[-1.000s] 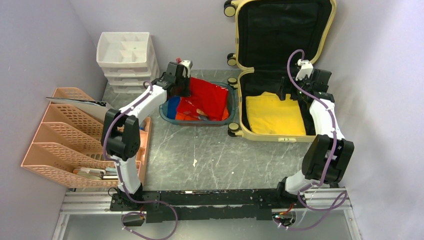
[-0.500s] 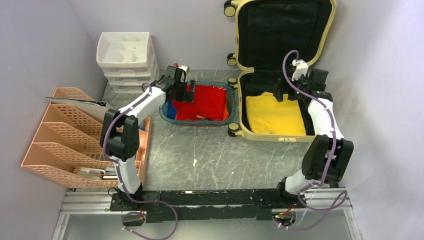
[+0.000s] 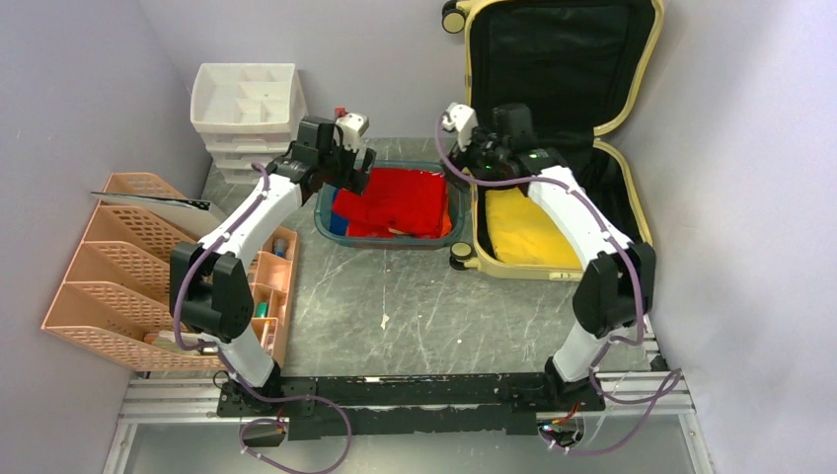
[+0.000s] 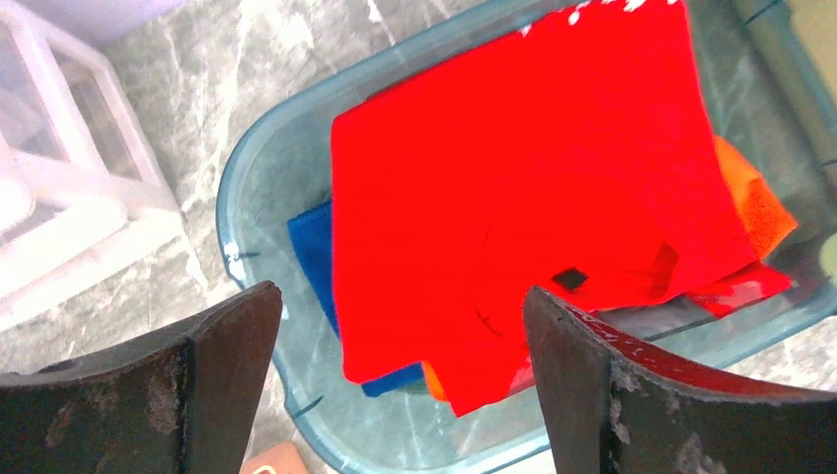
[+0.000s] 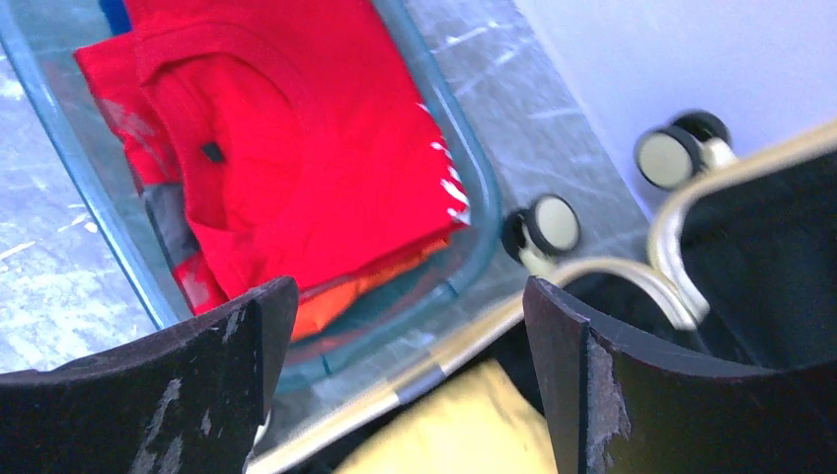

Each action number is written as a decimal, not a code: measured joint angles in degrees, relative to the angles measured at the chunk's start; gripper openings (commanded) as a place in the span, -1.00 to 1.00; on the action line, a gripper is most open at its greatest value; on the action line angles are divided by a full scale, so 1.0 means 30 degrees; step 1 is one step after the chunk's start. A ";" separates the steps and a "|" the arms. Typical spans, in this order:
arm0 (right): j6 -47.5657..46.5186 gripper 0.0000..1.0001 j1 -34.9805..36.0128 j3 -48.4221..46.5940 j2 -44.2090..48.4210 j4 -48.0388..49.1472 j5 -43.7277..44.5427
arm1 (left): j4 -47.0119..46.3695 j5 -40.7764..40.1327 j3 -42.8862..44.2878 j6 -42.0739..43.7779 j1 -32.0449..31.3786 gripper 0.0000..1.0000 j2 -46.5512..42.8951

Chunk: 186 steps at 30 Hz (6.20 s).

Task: Open, take out, and arrange the luggage
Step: Place the clothes in the bin.

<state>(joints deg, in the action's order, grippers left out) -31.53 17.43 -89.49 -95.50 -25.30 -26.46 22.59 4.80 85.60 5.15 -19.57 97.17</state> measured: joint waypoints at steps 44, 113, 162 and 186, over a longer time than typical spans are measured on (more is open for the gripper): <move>-0.5646 -0.36 0.4211 -0.3293 -0.8029 -0.5253 0.0189 | -0.2266 0.8517 -0.4138 -0.3002 0.4175 0.12 0.1916; -0.6419 -1.00 0.5064 -0.3381 -0.8597 -0.6856 0.2018 | -0.1938 1.1548 -0.4095 -0.6222 0.4641 -0.90 0.1916; -0.8429 0.21 0.4932 -0.3905 -0.6878 -0.8903 0.2426 | -0.9063 1.3282 -0.8298 -1.6793 0.5333 -0.89 0.0699; 0.2463 -0.26 0.5231 -1.0040 -1.1999 -0.1668 0.2273 | -0.1683 0.9908 -0.5858 -1.1577 0.5909 0.28 0.0415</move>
<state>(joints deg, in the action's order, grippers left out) -24.14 33.12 -119.61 -131.50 -30.30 -19.64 17.54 34.52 68.03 -29.58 -1.85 98.41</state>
